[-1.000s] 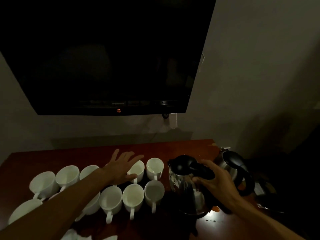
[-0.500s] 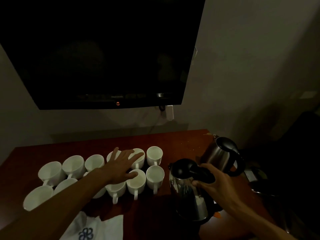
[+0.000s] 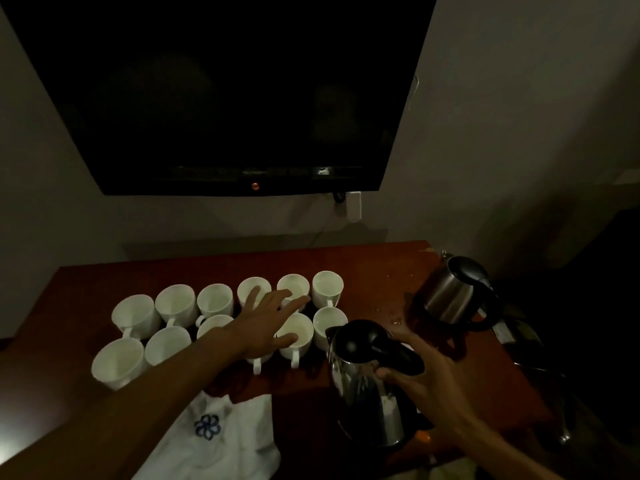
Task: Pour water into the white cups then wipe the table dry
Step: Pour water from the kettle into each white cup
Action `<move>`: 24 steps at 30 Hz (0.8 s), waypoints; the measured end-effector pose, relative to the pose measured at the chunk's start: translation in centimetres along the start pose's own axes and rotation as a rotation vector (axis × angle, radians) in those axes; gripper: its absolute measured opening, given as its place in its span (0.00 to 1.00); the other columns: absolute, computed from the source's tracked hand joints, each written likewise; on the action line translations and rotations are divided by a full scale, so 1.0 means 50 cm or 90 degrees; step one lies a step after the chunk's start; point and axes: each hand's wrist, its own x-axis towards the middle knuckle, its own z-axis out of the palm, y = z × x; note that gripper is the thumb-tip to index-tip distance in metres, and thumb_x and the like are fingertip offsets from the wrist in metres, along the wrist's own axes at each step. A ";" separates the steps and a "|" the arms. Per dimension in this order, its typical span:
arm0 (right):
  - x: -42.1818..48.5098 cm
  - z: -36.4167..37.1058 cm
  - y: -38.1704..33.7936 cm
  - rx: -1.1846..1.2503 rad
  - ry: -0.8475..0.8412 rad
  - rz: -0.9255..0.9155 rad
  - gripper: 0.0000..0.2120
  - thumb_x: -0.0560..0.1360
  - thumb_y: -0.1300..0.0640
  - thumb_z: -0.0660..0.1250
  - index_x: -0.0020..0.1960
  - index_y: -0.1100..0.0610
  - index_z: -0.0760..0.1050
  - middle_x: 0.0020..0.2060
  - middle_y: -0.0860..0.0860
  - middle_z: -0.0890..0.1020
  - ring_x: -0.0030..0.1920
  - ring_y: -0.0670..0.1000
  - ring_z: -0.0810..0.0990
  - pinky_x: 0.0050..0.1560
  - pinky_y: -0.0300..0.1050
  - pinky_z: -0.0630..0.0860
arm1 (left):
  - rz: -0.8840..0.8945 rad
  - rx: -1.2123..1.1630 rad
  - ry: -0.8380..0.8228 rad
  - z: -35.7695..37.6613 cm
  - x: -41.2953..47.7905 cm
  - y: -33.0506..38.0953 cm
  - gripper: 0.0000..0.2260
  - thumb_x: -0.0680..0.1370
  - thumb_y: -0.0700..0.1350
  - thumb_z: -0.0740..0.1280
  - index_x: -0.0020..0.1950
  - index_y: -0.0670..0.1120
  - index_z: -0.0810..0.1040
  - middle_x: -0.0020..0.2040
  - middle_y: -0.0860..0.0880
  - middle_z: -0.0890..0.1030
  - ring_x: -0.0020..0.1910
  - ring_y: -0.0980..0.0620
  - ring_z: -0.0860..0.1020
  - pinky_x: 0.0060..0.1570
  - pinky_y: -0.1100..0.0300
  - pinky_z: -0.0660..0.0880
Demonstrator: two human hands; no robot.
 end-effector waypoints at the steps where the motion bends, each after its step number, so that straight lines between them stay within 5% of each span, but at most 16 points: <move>1: 0.002 0.004 -0.002 0.004 -0.004 0.000 0.27 0.63 0.42 0.77 0.61 0.41 0.76 0.55 0.39 0.83 0.58 0.42 0.81 0.59 0.52 0.79 | 0.000 0.004 0.003 -0.001 -0.001 0.003 0.34 0.82 0.61 0.59 0.81 0.58 0.44 0.80 0.47 0.54 0.79 0.50 0.50 0.76 0.39 0.41; 5: 0.009 0.016 -0.009 -0.018 -0.021 -0.009 0.27 0.63 0.43 0.78 0.61 0.40 0.75 0.53 0.35 0.82 0.55 0.37 0.79 0.54 0.36 0.76 | -0.021 0.008 0.007 0.000 -0.012 0.005 0.33 0.81 0.61 0.59 0.81 0.58 0.45 0.80 0.48 0.54 0.80 0.49 0.50 0.76 0.38 0.40; 9: 0.017 0.026 -0.011 -0.031 -0.048 -0.018 0.27 0.67 0.50 0.80 0.62 0.43 0.75 0.55 0.37 0.81 0.57 0.36 0.77 0.56 0.33 0.74 | -0.053 0.064 0.023 0.001 -0.023 -0.008 0.34 0.81 0.62 0.58 0.81 0.58 0.44 0.81 0.48 0.54 0.80 0.47 0.50 0.76 0.37 0.41; 14: 0.017 0.042 -0.012 -0.054 -0.035 -0.025 0.26 0.67 0.50 0.80 0.62 0.41 0.74 0.52 0.34 0.80 0.54 0.25 0.74 0.44 0.20 0.70 | -0.080 0.130 0.036 0.020 -0.028 -0.041 0.32 0.82 0.62 0.56 0.81 0.59 0.44 0.81 0.46 0.53 0.80 0.47 0.48 0.73 0.34 0.34; 20: 0.020 0.074 -0.033 -0.095 0.003 0.003 0.25 0.66 0.47 0.79 0.61 0.43 0.75 0.52 0.37 0.81 0.51 0.30 0.78 0.44 0.22 0.72 | -0.046 0.132 0.010 0.040 -0.012 -0.105 0.32 0.81 0.64 0.55 0.80 0.60 0.42 0.82 0.46 0.51 0.81 0.48 0.48 0.72 0.35 0.32; 24: 0.019 0.100 -0.055 -0.100 0.016 0.042 0.23 0.66 0.46 0.80 0.58 0.40 0.75 0.50 0.34 0.81 0.52 0.35 0.80 0.50 0.37 0.78 | -0.001 0.125 -0.001 0.040 -0.004 -0.148 0.33 0.81 0.64 0.55 0.80 0.60 0.41 0.82 0.46 0.50 0.81 0.47 0.47 0.71 0.36 0.30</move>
